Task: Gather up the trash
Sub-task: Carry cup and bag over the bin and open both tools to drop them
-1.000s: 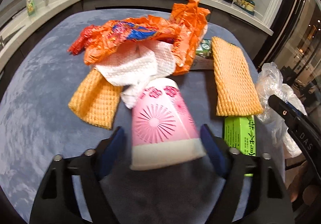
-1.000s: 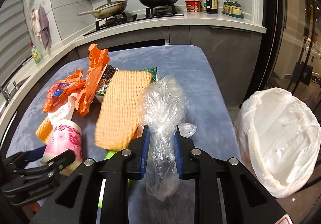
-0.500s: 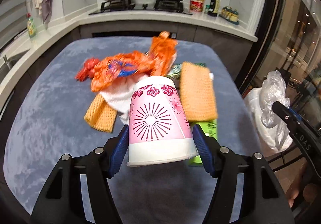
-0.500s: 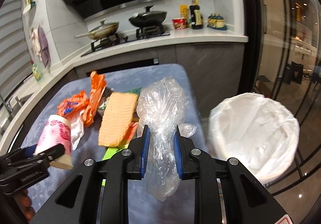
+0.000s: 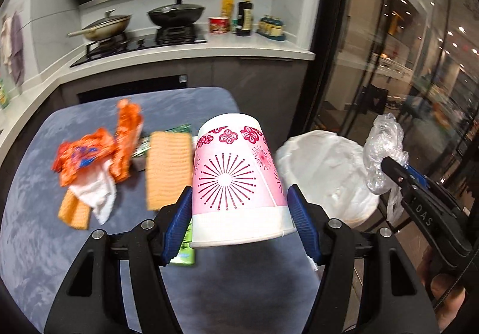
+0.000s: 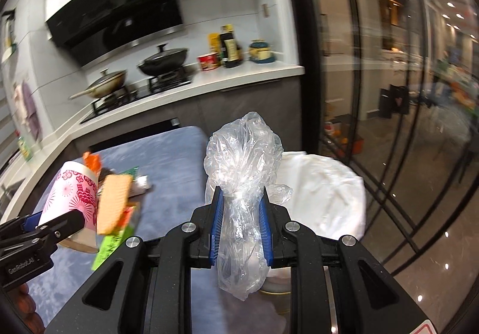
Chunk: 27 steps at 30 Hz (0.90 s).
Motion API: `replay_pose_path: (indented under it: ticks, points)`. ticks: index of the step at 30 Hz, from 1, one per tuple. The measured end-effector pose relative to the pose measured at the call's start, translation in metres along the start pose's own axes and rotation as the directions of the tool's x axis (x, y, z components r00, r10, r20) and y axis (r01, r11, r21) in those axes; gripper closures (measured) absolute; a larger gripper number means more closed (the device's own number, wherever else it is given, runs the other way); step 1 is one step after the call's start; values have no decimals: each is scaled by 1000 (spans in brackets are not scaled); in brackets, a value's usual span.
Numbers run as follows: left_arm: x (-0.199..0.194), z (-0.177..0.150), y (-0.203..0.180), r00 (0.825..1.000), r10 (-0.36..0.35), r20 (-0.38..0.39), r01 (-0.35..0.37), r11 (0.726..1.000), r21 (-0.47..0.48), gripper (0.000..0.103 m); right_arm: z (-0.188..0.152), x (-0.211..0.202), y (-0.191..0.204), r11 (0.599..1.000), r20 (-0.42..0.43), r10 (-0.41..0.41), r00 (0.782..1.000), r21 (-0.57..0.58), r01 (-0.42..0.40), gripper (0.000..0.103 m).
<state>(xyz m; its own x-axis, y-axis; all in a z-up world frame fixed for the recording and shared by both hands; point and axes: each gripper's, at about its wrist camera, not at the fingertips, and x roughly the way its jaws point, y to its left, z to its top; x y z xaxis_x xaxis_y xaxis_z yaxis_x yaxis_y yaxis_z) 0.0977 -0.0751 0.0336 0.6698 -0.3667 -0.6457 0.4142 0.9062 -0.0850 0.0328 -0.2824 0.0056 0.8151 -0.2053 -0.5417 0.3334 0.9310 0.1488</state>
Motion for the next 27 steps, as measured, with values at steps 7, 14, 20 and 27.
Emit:
replay_pose_path:
  ticks: [7,14,20,27]
  points:
    - [28,14,-64,999,-46,1,46,993,108,42,1,15,-48,996,-15,-57,998,64,58,82]
    - [69,25,-109,999,-45,-20,48,984,169,42,6,44,-79,993,-46,-72,996,88,76,82]
    - [100,30,-126,998,-38,-47,46,982,184,42,9,69,-99,989,-81,-47,996,138,58,81]
    - [127,36,-139,997,-33,-67,46,977,206,40,8,87,-108,987,-99,-43,994,153,58,77]
